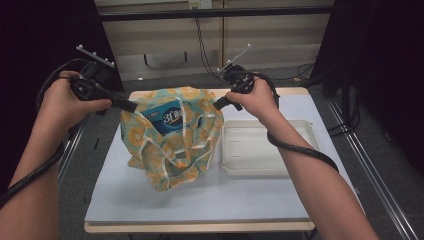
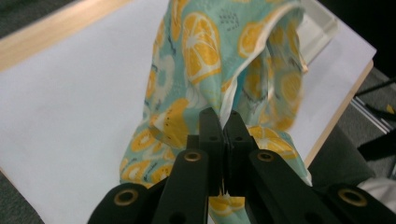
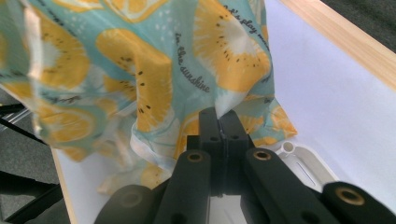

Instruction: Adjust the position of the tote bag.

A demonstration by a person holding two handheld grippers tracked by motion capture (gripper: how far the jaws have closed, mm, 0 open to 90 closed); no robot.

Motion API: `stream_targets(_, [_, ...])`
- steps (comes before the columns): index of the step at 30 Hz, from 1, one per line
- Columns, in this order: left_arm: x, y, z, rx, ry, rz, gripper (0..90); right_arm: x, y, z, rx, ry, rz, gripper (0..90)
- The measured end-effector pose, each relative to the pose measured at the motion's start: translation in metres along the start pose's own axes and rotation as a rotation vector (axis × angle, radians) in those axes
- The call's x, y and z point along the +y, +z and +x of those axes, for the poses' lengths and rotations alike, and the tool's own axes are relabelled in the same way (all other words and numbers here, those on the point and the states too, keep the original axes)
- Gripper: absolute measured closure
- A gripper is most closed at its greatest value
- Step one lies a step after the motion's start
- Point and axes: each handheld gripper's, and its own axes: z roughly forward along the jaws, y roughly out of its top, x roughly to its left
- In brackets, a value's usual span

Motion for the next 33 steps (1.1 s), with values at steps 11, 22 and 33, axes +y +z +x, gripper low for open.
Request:
stream_targets(11, [0.013, 0.019, 0.024, 0.025, -0.102, -0.123, 88.4, 0.001, 0.005, -0.005, 0.004, 0.004, 0.007, 90.0])
stream_targets(22, [-0.011, 0.059, 0.047, -0.008, -0.171, -0.046, 87.9, -0.003, 0.013, -0.009, 0.013, 0.01, 0.008, 90.0])
stream_targets(33, [-0.023, 0.085, 0.05, -0.054, -0.179, -0.007, 88.0, -0.009, 0.021, -0.011, 0.032, 0.02, 0.0, 89.8])
